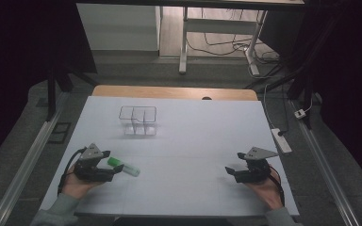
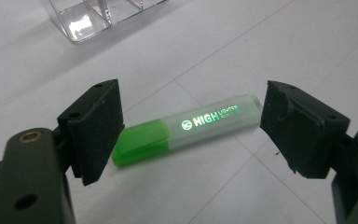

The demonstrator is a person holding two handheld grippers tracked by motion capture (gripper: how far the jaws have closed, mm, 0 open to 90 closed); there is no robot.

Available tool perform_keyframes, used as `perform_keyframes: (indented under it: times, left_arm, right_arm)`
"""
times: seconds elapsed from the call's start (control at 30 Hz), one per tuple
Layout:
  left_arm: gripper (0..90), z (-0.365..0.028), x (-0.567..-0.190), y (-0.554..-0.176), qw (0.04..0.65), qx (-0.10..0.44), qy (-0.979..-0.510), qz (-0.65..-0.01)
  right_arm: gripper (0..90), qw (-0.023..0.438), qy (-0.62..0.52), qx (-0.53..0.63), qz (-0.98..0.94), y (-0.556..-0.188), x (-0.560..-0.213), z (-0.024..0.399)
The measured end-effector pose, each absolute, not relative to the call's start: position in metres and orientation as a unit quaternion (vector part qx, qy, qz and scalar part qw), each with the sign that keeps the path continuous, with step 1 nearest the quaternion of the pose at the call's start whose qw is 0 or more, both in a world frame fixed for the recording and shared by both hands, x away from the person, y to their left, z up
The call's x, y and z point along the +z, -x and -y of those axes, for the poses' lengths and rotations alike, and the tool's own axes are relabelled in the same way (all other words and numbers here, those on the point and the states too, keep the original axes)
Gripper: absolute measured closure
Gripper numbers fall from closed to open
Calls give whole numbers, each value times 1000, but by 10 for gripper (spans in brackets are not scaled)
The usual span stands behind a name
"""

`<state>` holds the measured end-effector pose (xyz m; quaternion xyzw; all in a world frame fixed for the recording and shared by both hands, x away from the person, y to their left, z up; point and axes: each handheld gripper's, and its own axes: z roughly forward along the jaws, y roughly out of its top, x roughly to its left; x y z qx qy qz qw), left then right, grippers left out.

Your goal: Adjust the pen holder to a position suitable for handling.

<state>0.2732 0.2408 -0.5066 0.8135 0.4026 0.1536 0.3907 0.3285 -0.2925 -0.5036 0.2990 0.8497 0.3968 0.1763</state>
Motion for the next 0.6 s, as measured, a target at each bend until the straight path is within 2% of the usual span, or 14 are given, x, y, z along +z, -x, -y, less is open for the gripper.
perform_keyframes:
  times: [0.6]
  left_arm:
    - [228,-242,-500,-304,383,159,-809,-417]
  right_arm:
    - [223,174,-315,403,-842,-329,-506,295]
